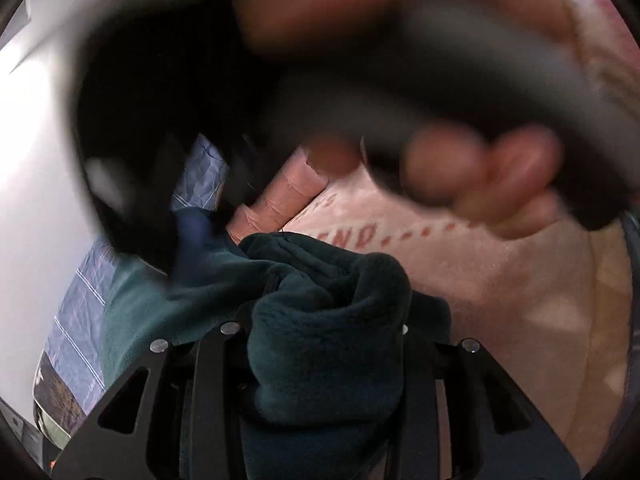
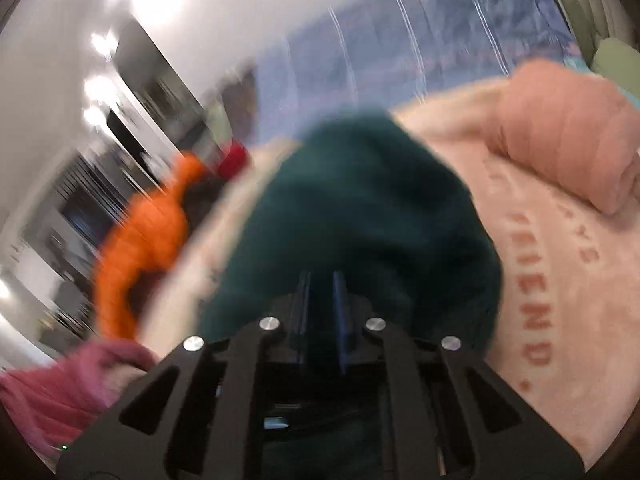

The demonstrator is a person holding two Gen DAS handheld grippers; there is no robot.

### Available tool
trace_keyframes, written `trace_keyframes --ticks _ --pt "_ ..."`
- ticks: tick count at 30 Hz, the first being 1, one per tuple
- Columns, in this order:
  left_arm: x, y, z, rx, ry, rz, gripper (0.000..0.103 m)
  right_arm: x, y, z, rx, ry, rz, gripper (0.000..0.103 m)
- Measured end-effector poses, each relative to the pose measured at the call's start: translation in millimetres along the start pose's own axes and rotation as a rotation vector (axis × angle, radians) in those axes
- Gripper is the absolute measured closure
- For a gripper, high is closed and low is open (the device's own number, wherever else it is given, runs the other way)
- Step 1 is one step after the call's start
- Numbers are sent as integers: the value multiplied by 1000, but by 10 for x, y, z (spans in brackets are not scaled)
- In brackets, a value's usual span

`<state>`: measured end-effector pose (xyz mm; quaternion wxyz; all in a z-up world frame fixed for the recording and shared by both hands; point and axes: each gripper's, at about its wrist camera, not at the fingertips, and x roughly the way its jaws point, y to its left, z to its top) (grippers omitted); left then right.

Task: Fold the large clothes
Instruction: 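Grasp the green bundle with both grippers and lift it off the blanket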

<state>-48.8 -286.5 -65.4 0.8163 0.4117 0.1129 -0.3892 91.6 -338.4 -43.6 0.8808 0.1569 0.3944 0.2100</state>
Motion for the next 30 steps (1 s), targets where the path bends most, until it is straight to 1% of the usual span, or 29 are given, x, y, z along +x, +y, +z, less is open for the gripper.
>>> trace_keyframes --ticks 1,2,3,4,5,7,10,11,12,13,14,15,16,17,18,19,20,21,22,23,24,25,26,27,28,30 --pt "28 13 -27 -5 18 -33 69 147 -44 -58 -5 33 -19 103" --pt "63 20 -51 -10 33 -58 69 257 -130 -78 26 55 -14 103" --pt "87 22 -92 -9 50 -81 69 378 -259 -147 95 76 19 103" --pt "79 22 -146 -3 60 -97 67 429 -322 -213 135 74 63 103" --pt "52 33 -176 -3 60 -106 66 435 -378 -211 156 67 94 103" --pt "-79 135 -265 -37 58 -160 66 456 -367 -272 168 54 133 103" --pt "-241 336 -355 -111 64 -240 66 422 -178 -310 105 47 95 103" --pt "-318 417 -376 -139 57 -268 63 420 -117 -296 84 44 64 103" --pt "-434 501 -387 -168 31 -318 60 414 -74 -278 62 41 26 103" --pt "-566 575 -380 -193 -6 -369 56 427 -16 -254 22 36 -54 103" --pt "-676 625 -376 -209 -33 -391 55 377 -14 -194 6 33 -90 103" --pt "-822 718 -365 -245 -58 -402 55 384 -18 -180 -5 31 -134 103" --pt "-918 831 -385 -288 -77 -389 55 362 -31 -174 -1 31 -143 103" --pt "-961 940 -415 -325 -87 -367 55 355 -56 -163 10 33 -130 103" --pt "-960 1057 -461 -360 -86 -329 55 341 -105 -167 34 38 -94 103" --pt "-910 1246 -541 -415 -68 -267 55 348 -163 -186 47 40 -71 103" --pt "-881 1346 -600 -465 -51 -249 56 371 -169 -188 49 36 -66 103" --pt "-775 1525 -689 -545 -34 -256 59 379 -154 -194 36 28 -77 103" --pt "-666 1670 -785 -625 -36 -300 68 403 -137 -180 22 22 -89 103" --pt "-468 1769 -895 -699 -29 -401 71 435 -101 -184 7 15 -105 103" --pt "-199 1769 -984 -740 15 -465 74 438 -53 -198 -10 8 -129 103" --pt "-63 1736 -1034 -767 -30 -470 72 466 -35 -201 -26 10 -168 103" --pt "-24 1684 -1041 -761 -55 -478 72 499 -59 -224 -38 10 -198 103" --pt "21 1631 -1013 -752 -57 -485 72 495 -49 -254 -50 3 -240 103" --pt "61 1553 -950 -753 -52 -490 72 481 -72 -269 -54 0 -257 103" --pt "83 1469 -847 -706 -35 -498 72 320 -58 -289 -52 -23 -320 103"
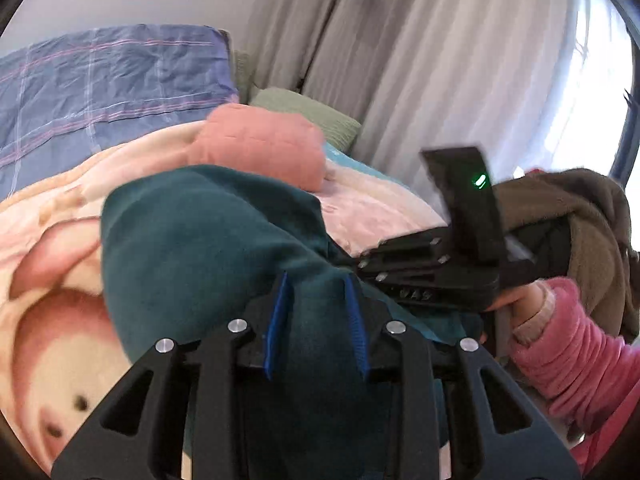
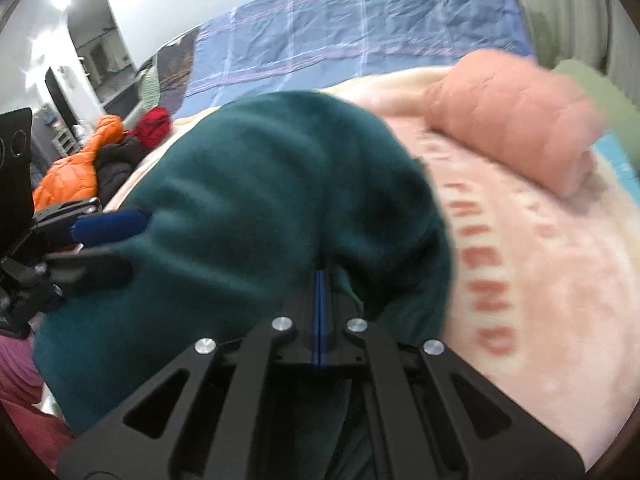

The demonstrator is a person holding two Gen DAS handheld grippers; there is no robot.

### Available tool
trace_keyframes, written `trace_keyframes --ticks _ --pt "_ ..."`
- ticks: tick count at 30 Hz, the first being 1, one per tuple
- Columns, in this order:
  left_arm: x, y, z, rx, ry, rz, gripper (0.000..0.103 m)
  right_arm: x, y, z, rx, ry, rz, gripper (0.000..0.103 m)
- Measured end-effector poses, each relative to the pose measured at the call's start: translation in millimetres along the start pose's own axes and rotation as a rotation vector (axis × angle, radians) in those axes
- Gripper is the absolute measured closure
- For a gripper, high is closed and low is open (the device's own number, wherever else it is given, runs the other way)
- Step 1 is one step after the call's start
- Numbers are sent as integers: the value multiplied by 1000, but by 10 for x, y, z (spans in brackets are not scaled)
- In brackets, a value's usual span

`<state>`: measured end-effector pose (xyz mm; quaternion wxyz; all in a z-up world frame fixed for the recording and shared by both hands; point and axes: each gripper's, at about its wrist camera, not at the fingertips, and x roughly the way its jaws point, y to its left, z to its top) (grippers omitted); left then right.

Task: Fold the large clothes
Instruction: 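Grasp the green bundle with both grippers and lift it off the blanket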

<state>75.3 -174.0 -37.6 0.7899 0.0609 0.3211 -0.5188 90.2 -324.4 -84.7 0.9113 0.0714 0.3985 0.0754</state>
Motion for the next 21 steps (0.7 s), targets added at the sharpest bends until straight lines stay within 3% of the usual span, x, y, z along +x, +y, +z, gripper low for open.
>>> trace_keyframes --ticks 1,2,5,7,8,10,12,14,16,18,20,21 --pt "46 -98 4 48 21 32 72 -156 -6 -12 24 -17 -95 92" --pt "61 -143 12 70 35 54 72 -387 10 -50 55 -67 -165 90" --pt "192 -276 102 103 54 75 71 -933 201 -220 51 -222 -36 90" --pt "346 -276 138 131 68 99 71 -1083 389 -374 21 -287 -43 78" --pt "426 -262 201 146 75 110 71 -1027 427 -444 24 -286 -82 78" --pt "505 -235 229 162 82 120 71 -635 314 -562 101 -192 -151 79" --pt "573 -250 173 197 110 135 70 -199 59 -769 197 -169 -32 80" --pt "581 -359 83 268 86 184 69 -142 38 -856 213 -196 -37 80" --pt "488 -373 154 228 81 175 68 -175 113 -830 195 -203 -67 80" --pt "285 -285 296 94 88 141 66 -172 139 -805 180 -198 -78 80" --pt "25 -161 423 -6 12 147 52 -191 88 -751 212 -187 -51 80" --pt "-77 -87 481 -41 -19 148 51 -186 77 -724 219 -181 -39 80"
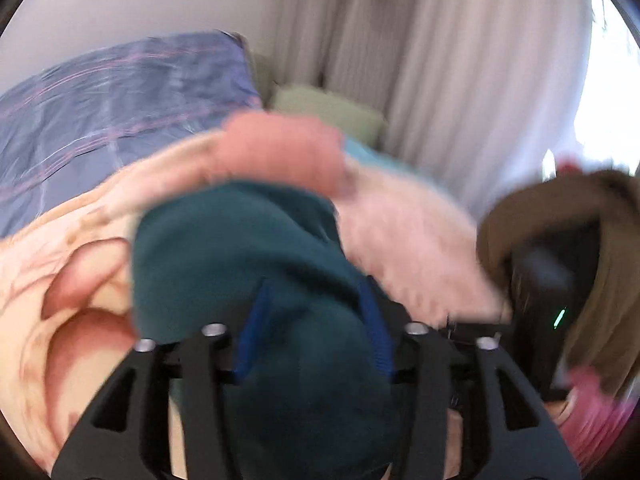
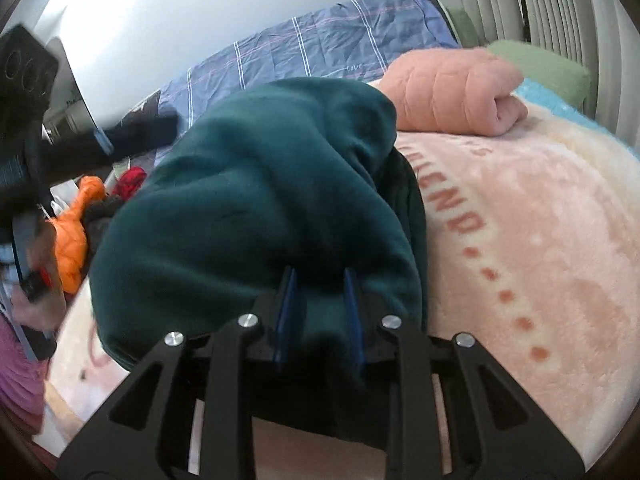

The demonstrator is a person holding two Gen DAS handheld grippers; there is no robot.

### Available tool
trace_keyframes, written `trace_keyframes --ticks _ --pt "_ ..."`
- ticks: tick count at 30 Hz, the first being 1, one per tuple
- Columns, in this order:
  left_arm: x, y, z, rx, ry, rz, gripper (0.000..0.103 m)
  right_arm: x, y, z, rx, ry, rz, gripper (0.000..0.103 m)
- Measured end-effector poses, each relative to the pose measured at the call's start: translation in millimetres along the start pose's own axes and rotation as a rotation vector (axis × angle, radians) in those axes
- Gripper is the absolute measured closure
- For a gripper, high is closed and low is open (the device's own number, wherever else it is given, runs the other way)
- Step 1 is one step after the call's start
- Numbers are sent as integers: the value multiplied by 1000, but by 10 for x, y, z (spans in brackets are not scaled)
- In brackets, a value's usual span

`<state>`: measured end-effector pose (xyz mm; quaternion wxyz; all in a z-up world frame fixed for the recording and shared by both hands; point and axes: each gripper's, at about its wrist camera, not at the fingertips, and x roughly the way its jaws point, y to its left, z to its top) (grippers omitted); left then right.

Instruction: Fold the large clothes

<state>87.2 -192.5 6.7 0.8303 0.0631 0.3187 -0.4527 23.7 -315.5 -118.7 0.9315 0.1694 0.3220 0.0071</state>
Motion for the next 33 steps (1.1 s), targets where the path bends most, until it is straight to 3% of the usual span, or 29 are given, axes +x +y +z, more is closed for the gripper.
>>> trace_keyframes --ticks 2,5,7,8,10,14,19,22,24,25,28,29,31,33 --pt "-49 93 84 -12 -8 2 51 33 -18 17 -15 0 -8 80" --pt "185 96 81 43 59 26 45 -6 -69 -28 -16 1 -15 80" --pt "461 32 -70 162 79 91 37 -18 -55 -32 -13 -5 -17 80" --pt "625 -52 -220 281 72 181 35 -5 -40 -32 -16 -10 -25 80" --pt "725 7 -249 244 94 189 36 127 22 -44 -67 2 -82 80" --pt "766 220 -213 166 136 131 36 221 -49 49 -33 38 -52 80" --pt "573 50 -239 216 92 191 35 123 19 89 -64 64 -82 79" --pt "414 -11 -95 184 104 178 19 56 45 100 -66 61 -76 77" --pt "251 51 62 105 65 124 18 18 42 114 -58 54 -66 77" --pt "158 92 154 78 15 131 18 -9 34 137 -51 50 -53 77" --pt "149 208 285 59 -30 98 18 -117 88 219 -53 30 -29 74" --pt "285 288 290 52 2 91 18 -151 136 245 -74 22 -29 74" --pt "698 438 193 51 123 171 20 -175 237 272 -123 18 -42 71" --pt "971 616 104 -19 208 149 22 -153 289 295 -156 40 -92 62"
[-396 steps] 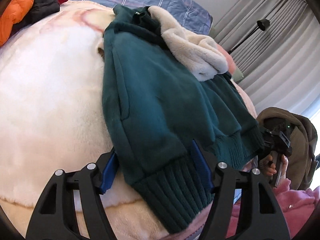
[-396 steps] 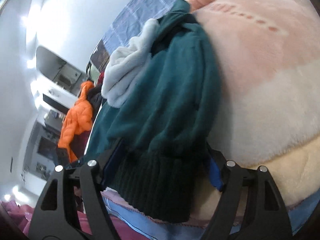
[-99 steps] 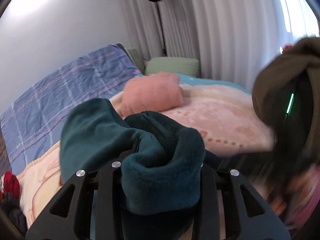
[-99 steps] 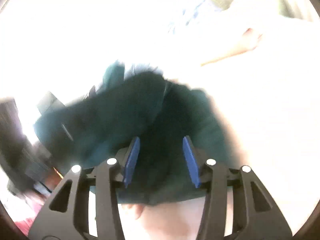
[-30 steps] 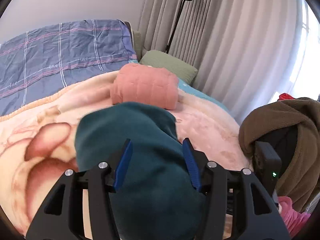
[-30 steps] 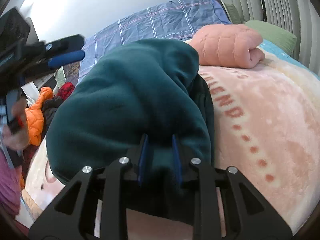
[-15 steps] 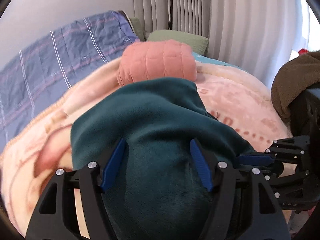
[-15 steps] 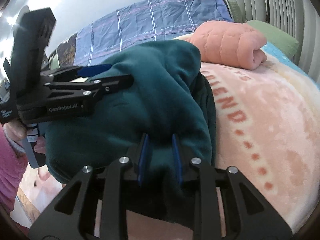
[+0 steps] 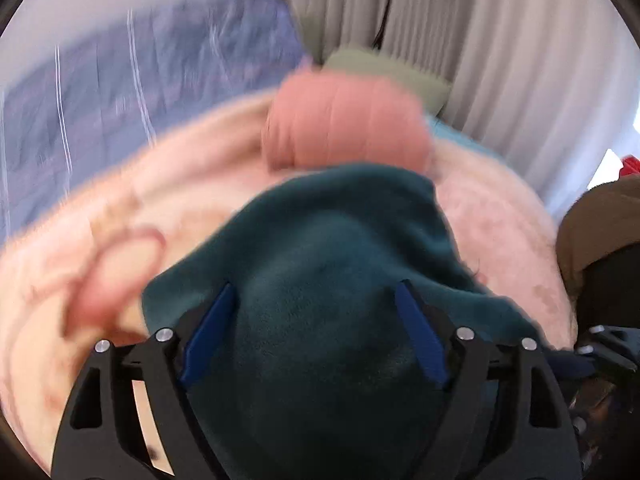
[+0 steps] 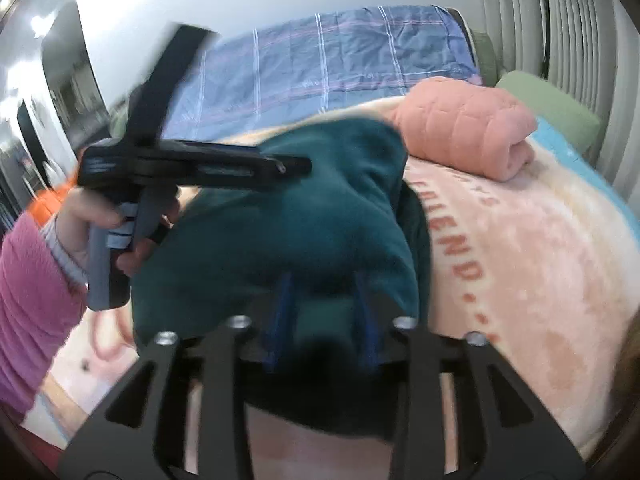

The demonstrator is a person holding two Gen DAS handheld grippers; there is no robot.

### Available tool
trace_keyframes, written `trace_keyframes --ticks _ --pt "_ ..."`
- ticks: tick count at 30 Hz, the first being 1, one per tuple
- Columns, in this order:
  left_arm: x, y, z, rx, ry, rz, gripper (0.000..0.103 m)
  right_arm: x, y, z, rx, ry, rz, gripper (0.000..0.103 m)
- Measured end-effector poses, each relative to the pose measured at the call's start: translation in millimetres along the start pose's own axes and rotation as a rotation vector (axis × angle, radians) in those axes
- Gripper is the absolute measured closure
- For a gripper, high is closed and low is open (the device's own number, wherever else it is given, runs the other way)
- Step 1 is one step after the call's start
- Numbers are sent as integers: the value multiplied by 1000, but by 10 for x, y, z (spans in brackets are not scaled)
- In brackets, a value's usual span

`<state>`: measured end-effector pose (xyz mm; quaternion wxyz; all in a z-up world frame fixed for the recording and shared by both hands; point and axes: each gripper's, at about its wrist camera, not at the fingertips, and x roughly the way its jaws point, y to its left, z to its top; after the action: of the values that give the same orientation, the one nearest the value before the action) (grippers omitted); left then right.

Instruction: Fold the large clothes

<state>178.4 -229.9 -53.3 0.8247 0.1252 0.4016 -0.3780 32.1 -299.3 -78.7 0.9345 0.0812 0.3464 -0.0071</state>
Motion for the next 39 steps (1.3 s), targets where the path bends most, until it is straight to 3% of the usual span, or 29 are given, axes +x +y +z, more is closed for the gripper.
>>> trace_keyframes --ticks 2,5,6,8,10,13,17,22,25,28,29,30,32,35,39 --pt "-2 -17 49 1 6 -36 22 -81 -9 94 -6 -15 -16 58" --pt "93 -186 81 68 43 21 22 -302 -180 427 99 -148 1 53" --pt "113 -221 104 75 53 31 22 -310 -274 559 158 -189 14 55" --pt "127 -243 125 83 67 45 22 -191 -409 667 246 -203 56 68" --pt "114 -250 145 86 75 45 21 159 -531 707 306 -135 85 79" --pt "142 -184 186 60 93 35 21 938 -586 566 239 62 -3 87" --pt "462 -175 223 36 162 75 19 1181 -648 425 244 41 3 89" --pt "634 -202 195 15 154 105 18 1342 -898 326 338 37 94 91" --pt "535 -191 189 17 132 101 19 1248 -786 387 295 30 57 90" --pt "300 -123 178 0 93 45 19 968 -619 499 235 14 14 88" --pt "167 -127 175 13 60 47 19 815 -586 498 231 4 -7 83" --pt "43 -145 174 27 26 61 19 578 -511 495 232 -30 -51 71" --pt "-104 -147 184 20 -4 61 18 212 -408 452 220 -99 -24 71" --pt "-314 -83 221 -47 -15 -19 17 -251 -172 189 195 -186 37 71" --pt "-762 -90 156 10 -97 -99 17 -282 -5 -112 172 -183 28 71"
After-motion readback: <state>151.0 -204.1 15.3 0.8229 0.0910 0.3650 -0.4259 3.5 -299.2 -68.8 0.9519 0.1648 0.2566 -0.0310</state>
